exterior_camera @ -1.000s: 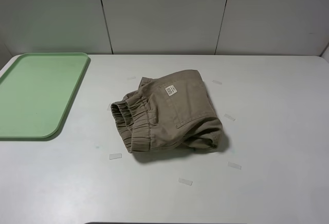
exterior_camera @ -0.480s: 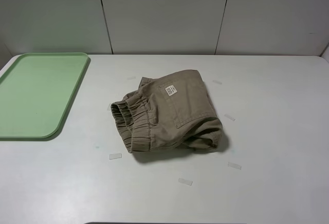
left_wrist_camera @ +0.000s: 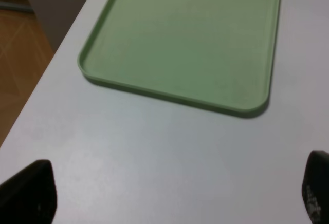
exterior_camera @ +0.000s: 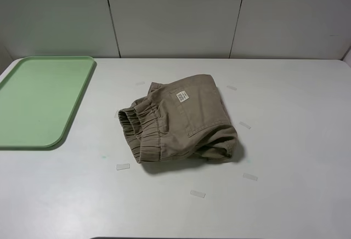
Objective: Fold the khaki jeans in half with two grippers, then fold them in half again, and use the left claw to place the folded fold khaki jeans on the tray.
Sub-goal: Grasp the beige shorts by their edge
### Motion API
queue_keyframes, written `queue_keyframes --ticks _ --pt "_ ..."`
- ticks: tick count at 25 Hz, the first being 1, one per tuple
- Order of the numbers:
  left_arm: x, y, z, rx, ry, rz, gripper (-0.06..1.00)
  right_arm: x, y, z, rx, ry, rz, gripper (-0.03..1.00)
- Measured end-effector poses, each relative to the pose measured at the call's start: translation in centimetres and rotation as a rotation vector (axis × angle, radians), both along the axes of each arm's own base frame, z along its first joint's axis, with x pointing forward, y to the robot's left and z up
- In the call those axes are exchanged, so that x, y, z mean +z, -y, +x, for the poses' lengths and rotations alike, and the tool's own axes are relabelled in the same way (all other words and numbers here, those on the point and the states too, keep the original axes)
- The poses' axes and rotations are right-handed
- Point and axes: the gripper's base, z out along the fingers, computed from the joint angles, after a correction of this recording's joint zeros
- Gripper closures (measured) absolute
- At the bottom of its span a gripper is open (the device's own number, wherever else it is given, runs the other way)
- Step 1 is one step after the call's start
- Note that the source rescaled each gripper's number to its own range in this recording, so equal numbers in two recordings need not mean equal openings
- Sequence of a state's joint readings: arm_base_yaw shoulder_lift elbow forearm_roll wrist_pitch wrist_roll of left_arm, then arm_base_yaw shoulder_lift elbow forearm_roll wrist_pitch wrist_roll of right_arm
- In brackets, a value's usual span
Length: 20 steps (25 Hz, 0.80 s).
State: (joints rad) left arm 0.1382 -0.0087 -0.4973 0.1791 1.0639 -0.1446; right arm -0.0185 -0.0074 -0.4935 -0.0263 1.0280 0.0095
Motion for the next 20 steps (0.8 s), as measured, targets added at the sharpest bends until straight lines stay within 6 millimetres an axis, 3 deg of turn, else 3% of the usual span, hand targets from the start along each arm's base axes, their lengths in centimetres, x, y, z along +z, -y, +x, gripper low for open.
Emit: queue_keyframes --ticks 7,10,16,20 --pt "0.1 0.0 0.2 -0.003 -0.009 0.001 0.00 0.0 0.0 0.0 0.000 0.000 0.000 -0.03" --pt "1.4 -0.1 1.1 -0.003 -0.061 -0.006 0.00 0.0 0.0 0.0 0.000 0.000 0.000 -0.03" --pt "5.2 -0.7 6.0 -0.011 -0.224 -0.034 0.00 0.0 0.0 0.0 0.000 0.000 0.000 -0.03" --pt "5.9 -0.6 10.1 -0.061 -0.294 -0.098 0.01 0.0 0.0 0.0 0.000 0.000 0.000 -0.03"
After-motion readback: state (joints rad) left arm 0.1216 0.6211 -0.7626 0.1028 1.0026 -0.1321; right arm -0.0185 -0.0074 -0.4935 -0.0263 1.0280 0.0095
